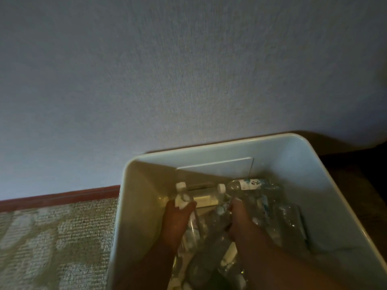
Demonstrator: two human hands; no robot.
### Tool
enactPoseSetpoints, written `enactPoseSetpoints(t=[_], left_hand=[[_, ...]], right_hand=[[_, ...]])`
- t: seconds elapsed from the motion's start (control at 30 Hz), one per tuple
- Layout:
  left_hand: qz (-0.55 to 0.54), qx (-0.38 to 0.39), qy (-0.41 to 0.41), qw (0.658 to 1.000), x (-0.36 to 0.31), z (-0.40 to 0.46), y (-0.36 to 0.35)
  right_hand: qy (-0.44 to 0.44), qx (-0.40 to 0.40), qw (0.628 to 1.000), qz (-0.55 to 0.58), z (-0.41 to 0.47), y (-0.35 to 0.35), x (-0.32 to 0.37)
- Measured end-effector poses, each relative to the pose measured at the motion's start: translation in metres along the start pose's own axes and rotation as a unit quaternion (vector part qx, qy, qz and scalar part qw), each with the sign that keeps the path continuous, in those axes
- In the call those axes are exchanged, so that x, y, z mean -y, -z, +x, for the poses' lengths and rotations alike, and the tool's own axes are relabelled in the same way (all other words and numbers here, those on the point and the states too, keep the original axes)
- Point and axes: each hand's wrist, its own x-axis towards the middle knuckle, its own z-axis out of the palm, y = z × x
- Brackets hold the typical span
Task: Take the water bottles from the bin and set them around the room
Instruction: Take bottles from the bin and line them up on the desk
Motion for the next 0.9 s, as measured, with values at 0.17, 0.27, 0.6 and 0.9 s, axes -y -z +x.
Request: enactPoseSetpoints(t=[0.17, 0.27, 0.6, 0.9], left_hand=[[-0.026, 0.048, -0.015, 0.998, -0.009, -0.001, 0.005], [-0.068, 0.086, -0.026, 0.994, -0.016, -0.01, 0.008], [-0.129, 0.138, -0.056, 0.98, -0.164, -0.159, 0.095], [-0.138, 0.05, -0.164, 0.975, -0.378, -0.345, 0.254]], right_hand=[[0.0, 0.087, 0.992, 0.09, -0.015, 0.002, -0.022], [-0.019, 0.142, 0.977, 0.158, -0.02, 0.002, -0.018], [0.086, 0.281, 0.956, -0.024, -0.219, -0.012, 0.052], [0.169, 0.403, 0.882, -0.179, -0.511, -0.139, 0.173]])
